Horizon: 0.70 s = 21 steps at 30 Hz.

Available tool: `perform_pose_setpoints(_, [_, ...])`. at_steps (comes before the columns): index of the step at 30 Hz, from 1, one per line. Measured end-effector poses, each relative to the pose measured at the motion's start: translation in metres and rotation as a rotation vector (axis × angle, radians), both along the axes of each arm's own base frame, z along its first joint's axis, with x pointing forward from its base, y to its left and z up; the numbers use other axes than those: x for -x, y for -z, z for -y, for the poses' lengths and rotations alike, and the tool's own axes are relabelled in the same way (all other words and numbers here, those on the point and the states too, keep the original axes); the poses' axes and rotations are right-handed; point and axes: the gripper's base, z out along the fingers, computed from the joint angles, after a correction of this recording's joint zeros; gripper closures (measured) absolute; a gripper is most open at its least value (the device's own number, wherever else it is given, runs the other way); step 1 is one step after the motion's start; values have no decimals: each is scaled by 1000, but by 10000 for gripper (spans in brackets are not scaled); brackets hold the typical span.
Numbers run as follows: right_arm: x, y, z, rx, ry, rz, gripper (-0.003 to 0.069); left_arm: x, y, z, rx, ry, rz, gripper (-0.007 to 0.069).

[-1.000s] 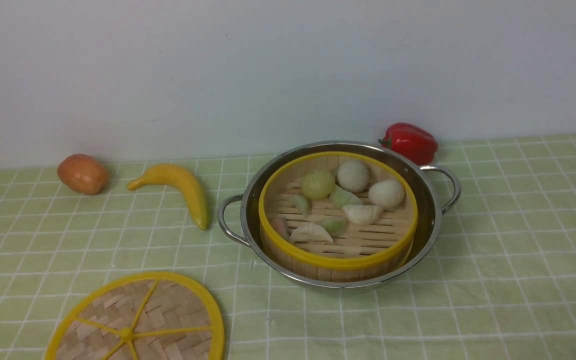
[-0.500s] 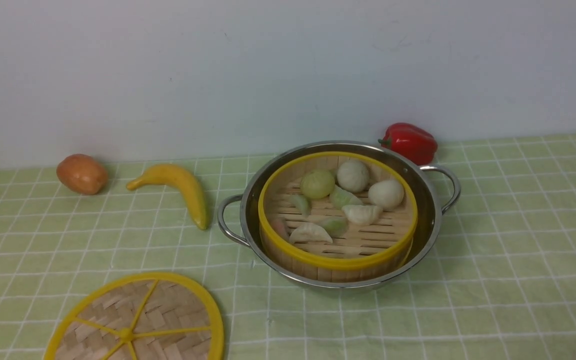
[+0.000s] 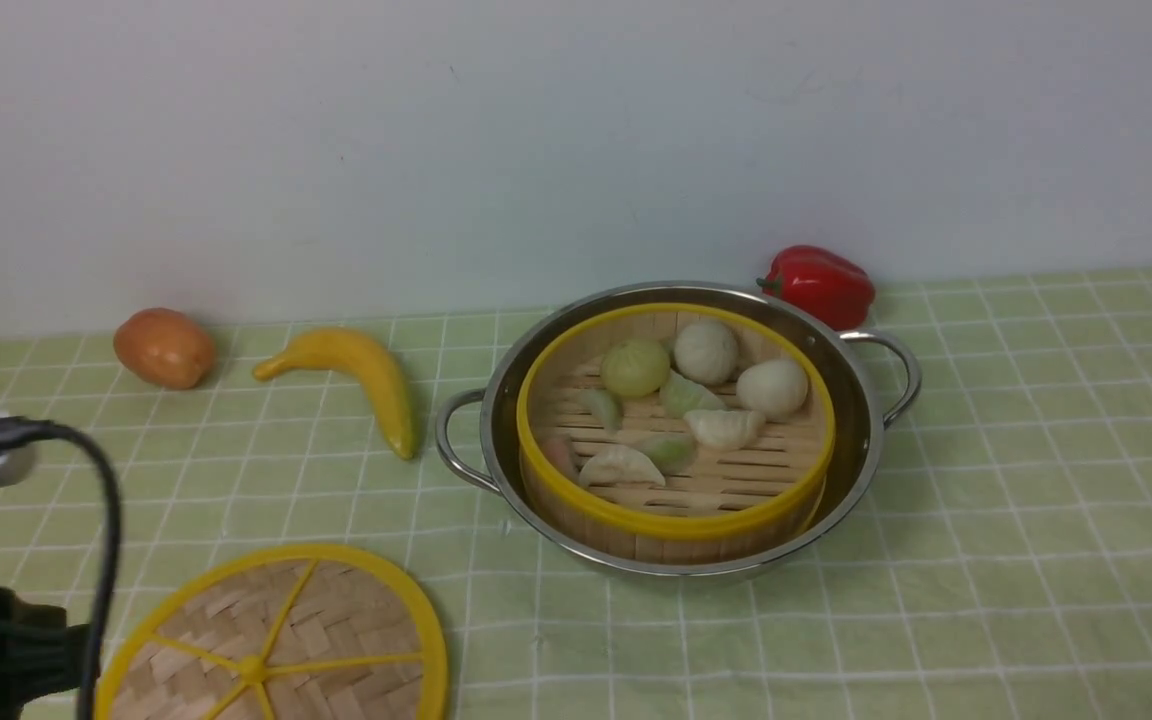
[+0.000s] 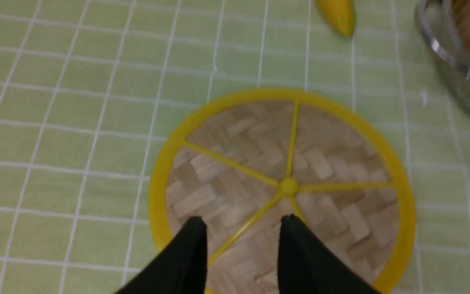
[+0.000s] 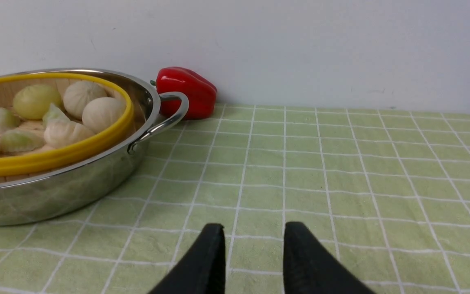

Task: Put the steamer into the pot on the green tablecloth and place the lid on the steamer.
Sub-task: 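Grasp the bamboo steamer lid lying on the table by its centre knob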

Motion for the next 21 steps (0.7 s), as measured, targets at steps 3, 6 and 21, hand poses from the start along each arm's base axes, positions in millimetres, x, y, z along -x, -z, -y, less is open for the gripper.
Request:
perform_pose_setpoints(3, [0, 0, 0, 0, 0, 0, 419, -28, 3, 6, -48, 142, -189, 381])
perform_pose_setpoints(6, [0, 0, 0, 0, 0, 0, 419, -63, 17, 14, -72, 325, -382, 381])
perform_pose_setpoints(21, [0, 0, 0, -7, 1, 0, 419, -134, 101, 25, -21, 430, -632, 382])
